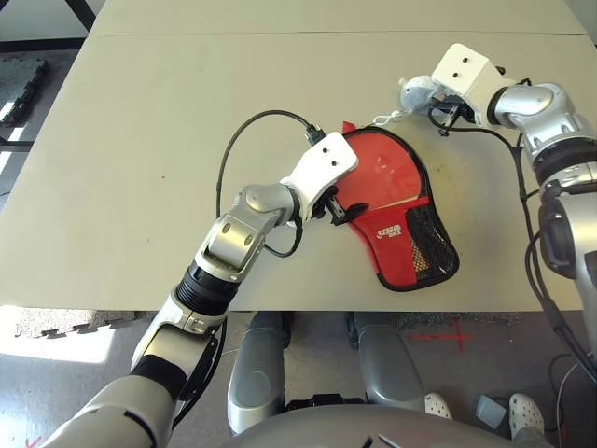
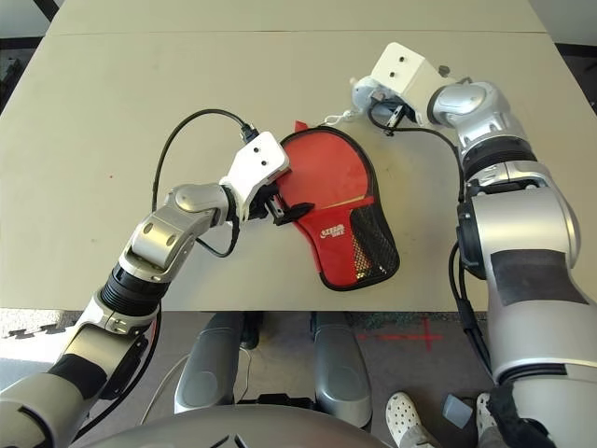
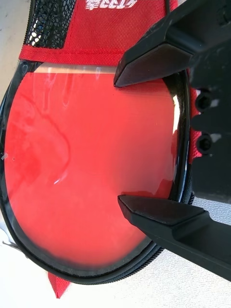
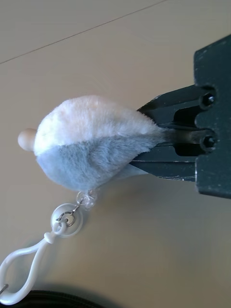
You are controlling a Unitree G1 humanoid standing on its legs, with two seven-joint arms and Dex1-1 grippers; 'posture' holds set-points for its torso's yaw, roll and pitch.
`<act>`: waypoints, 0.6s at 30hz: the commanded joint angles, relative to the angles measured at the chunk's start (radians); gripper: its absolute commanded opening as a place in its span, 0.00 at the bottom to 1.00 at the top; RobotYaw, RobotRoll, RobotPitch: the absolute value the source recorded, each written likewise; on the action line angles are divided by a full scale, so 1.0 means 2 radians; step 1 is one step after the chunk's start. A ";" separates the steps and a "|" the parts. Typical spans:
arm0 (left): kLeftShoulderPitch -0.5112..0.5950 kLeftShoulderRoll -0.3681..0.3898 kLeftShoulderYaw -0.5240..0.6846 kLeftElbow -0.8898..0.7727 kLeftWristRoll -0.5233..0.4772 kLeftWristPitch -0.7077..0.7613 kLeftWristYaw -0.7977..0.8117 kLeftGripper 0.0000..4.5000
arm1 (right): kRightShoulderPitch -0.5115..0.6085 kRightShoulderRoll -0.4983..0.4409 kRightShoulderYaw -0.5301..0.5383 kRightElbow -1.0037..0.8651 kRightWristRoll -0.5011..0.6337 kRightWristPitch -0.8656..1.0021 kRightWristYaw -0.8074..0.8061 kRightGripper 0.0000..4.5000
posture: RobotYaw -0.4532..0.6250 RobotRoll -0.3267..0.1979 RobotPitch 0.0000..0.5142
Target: Store the ping-pong paddle in its case and zip it.
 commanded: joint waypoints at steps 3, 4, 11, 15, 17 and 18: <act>0.019 -0.005 -0.035 0.049 -0.003 0.022 -0.008 1.00 | -0.001 -0.056 0.011 -0.005 -0.010 -0.003 0.067 0.00 | 0.38 0.62 0.61; 0.018 -0.006 -0.035 0.051 -0.003 0.021 -0.008 1.00 | -0.003 -0.061 0.012 -0.005 -0.011 -0.002 0.079 0.00 | 0.38 0.62 0.61; 0.016 -0.012 -0.033 0.063 -0.002 0.013 -0.005 1.00 | -0.015 -0.118 0.030 -0.014 -0.013 0.011 0.244 0.00 | 0.37 0.62 0.59; 0.016 -0.013 -0.034 0.070 0.000 0.007 -0.005 1.00 | -0.018 -0.137 0.025 -0.025 0.001 0.031 0.338 0.00 | 0.35 0.62 0.57; 0.015 -0.015 -0.034 0.074 0.000 0.005 -0.005 1.00 | -0.018 -0.148 0.024 -0.031 0.008 0.042 0.382 0.00 | 0.35 0.62 0.57; 0.015 -0.016 -0.035 0.077 0.001 0.003 -0.005 1.00 | -0.016 -0.153 0.023 -0.034 0.011 0.048 0.402 0.00 | 0.35 0.62 0.56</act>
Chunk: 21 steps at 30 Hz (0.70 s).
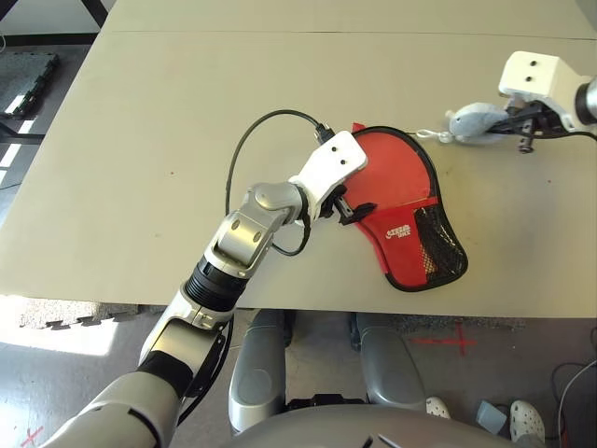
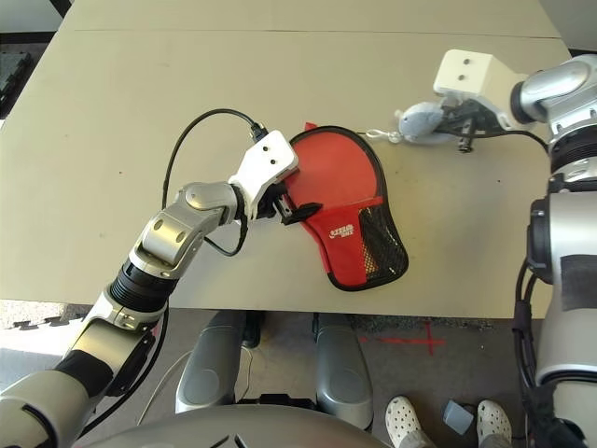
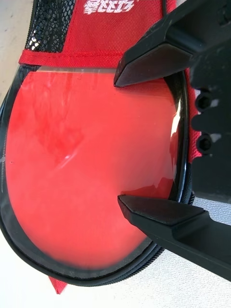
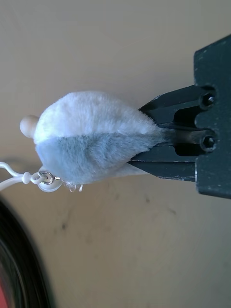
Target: Store the ping-pong paddle in its case and zip it.
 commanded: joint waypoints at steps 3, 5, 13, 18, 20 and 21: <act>0.022 -0.006 -0.031 0.058 0.001 0.015 -0.004 1.00 | 0.008 -0.037 0.014 -0.013 0.022 0.030 0.092 0.00 | 0.34 0.62 0.55; 0.021 -0.008 -0.031 0.061 0.002 0.012 -0.004 1.00 | 0.016 -0.045 0.043 -0.013 0.053 0.038 0.095 0.00 | 0.34 0.62 0.55; 0.020 -0.014 -0.031 0.075 0.005 0.003 -0.003 1.00 | 0.152 -0.214 0.287 -0.314 0.372 0.173 0.095 0.00 | 0.32 0.62 0.56; 0.019 -0.015 -0.030 0.078 0.005 0.002 -0.004 1.00 | 0.177 -0.274 0.347 -0.415 0.452 0.206 0.095 0.00 | 0.32 0.62 0.57; 0.019 -0.015 -0.030 0.078 0.005 0.002 -0.003 1.00 | 0.183 -0.288 0.357 -0.440 0.472 0.215 0.095 0.00 | 0.32 0.62 0.57; 0.019 -0.014 -0.030 0.079 0.005 0.003 -0.003 1.00 | 0.187 -0.295 0.361 -0.454 0.482 0.219 0.095 0.00 | 0.32 0.62 0.57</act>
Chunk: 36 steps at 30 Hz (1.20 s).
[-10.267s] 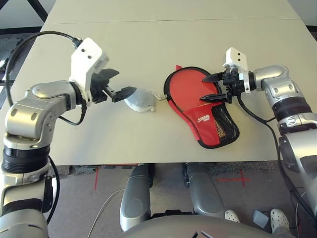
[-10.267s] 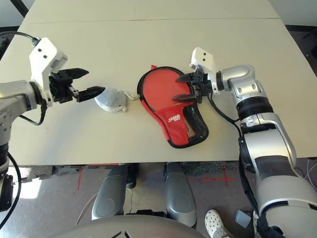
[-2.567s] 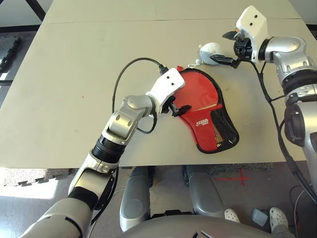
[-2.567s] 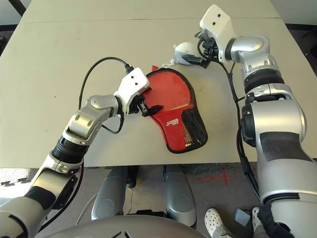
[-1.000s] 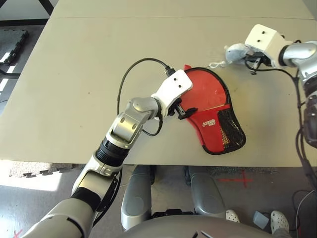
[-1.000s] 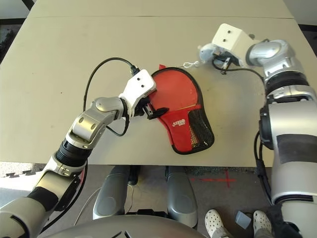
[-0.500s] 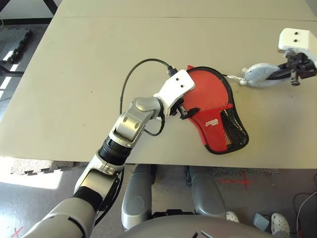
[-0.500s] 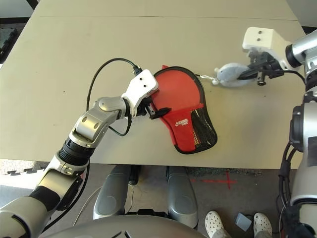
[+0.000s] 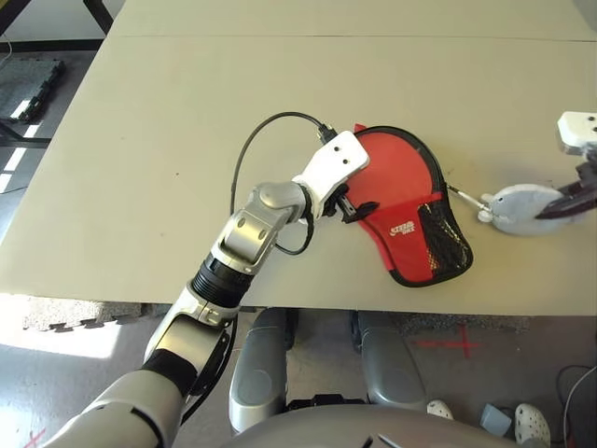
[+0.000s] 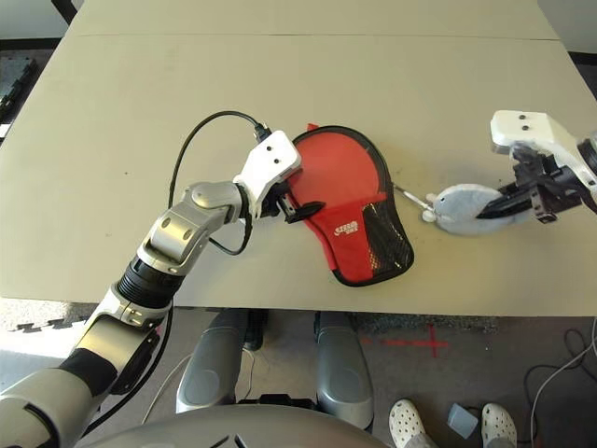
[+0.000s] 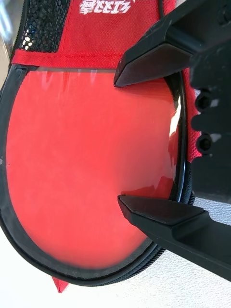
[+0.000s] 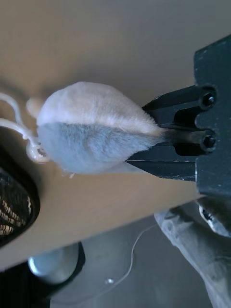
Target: Store the ping-pong paddle in its case and zip it.
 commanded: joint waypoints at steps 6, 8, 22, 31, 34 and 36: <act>0.027 0.001 -0.030 0.045 0.003 0.026 -0.005 1.00 | 0.051 -0.061 0.030 -0.124 0.062 0.029 0.008 0.00 | 0.32 0.62 0.56; 0.025 0.001 -0.029 0.047 0.003 0.024 -0.005 1.00 | 0.070 -0.074 0.024 -0.153 0.071 0.036 0.008 0.00 | 0.32 0.62 0.56; 0.020 0.005 -0.009 0.029 -0.019 0.006 -0.021 1.00 | 0.049 -0.034 -0.092 -0.085 0.169 0.176 0.008 0.48 | 0.32 0.62 0.51; 0.004 0.021 0.114 -0.080 -0.147 0.053 -0.053 1.00 | 0.004 0.097 -0.239 0.099 0.156 0.196 0.000 0.99 | 0.33 0.62 0.47; -0.001 0.026 0.175 -0.086 -0.167 0.049 -0.023 1.00 | 0.000 0.162 -0.305 0.171 0.108 0.138 -0.082 0.99 | 0.34 0.62 0.48; -0.003 0.028 0.208 -0.081 -0.172 0.041 0.003 1.00 | 0.000 0.194 -0.343 0.206 0.079 0.104 -0.129 0.99 | 0.35 0.62 0.49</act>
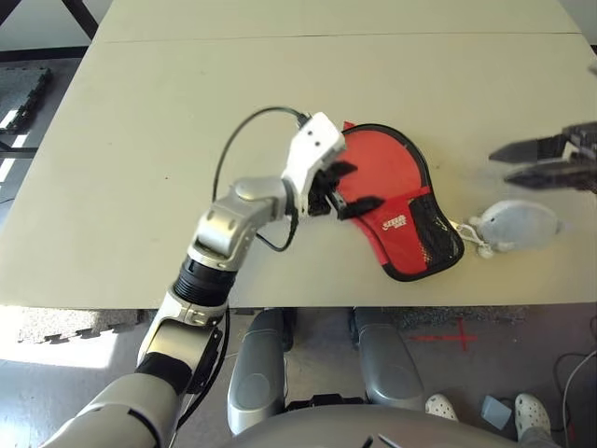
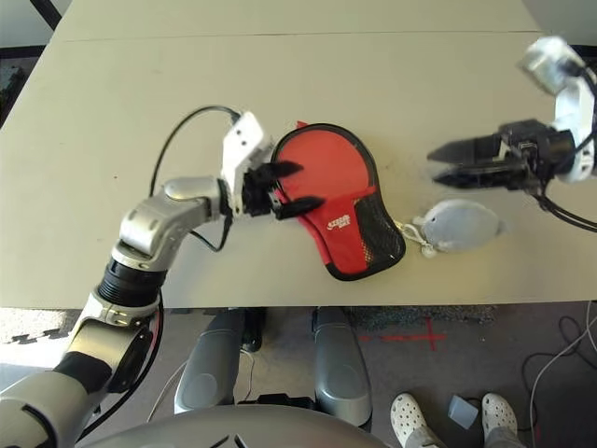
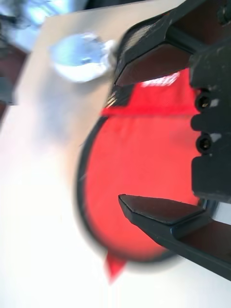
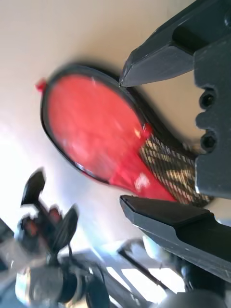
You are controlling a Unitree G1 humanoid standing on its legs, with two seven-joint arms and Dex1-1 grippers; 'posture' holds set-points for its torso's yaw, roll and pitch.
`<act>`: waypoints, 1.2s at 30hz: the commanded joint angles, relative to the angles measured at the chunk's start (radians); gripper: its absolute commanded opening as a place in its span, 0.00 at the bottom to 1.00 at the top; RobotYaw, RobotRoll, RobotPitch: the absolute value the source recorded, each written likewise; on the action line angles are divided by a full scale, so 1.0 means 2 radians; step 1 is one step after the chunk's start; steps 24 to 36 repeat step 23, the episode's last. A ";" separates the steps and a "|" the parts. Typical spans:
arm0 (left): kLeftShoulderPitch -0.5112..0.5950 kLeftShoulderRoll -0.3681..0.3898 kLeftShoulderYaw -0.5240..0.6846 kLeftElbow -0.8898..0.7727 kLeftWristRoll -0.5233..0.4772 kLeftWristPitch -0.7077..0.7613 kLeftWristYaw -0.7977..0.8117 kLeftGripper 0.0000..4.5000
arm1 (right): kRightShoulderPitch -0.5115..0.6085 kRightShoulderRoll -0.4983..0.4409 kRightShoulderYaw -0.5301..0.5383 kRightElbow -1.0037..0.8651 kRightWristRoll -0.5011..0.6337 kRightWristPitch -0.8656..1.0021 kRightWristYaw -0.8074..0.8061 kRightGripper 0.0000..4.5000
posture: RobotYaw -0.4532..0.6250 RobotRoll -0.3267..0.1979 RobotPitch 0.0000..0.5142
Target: Store the ping-pong paddle in its case and zip it.
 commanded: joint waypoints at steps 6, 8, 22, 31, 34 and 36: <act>0.007 0.034 0.160 0.076 0.036 -0.124 0.161 1.00 | 0.016 0.106 -0.168 0.146 -0.104 -0.178 -0.298 0.99 | 0.40 0.62 0.53; 0.016 0.047 0.174 0.099 0.051 -0.167 0.184 1.00 | 0.021 0.121 -0.196 0.163 -0.120 -0.215 -0.346 0.99 | 0.41 0.62 0.53; 0.091 0.079 0.237 0.215 0.096 -0.388 0.296 1.00 | 0.058 0.160 -0.297 0.216 -0.207 -0.350 -0.556 0.99 | 0.43 0.62 0.62; 0.092 0.079 0.237 0.218 0.095 -0.391 0.300 1.00 | 0.059 0.162 -0.301 0.216 -0.211 -0.351 -0.558 0.99 | 0.43 0.62 0.61; 0.092 0.079 0.237 0.218 0.095 -0.391 0.300 1.00 | 0.059 0.162 -0.301 0.216 -0.211 -0.351 -0.558 0.99 | 0.43 0.62 0.61; 0.092 0.079 0.237 0.218 0.095 -0.391 0.300 1.00 | 0.059 0.162 -0.301 0.216 -0.211 -0.351 -0.558 0.99 | 0.43 0.62 0.61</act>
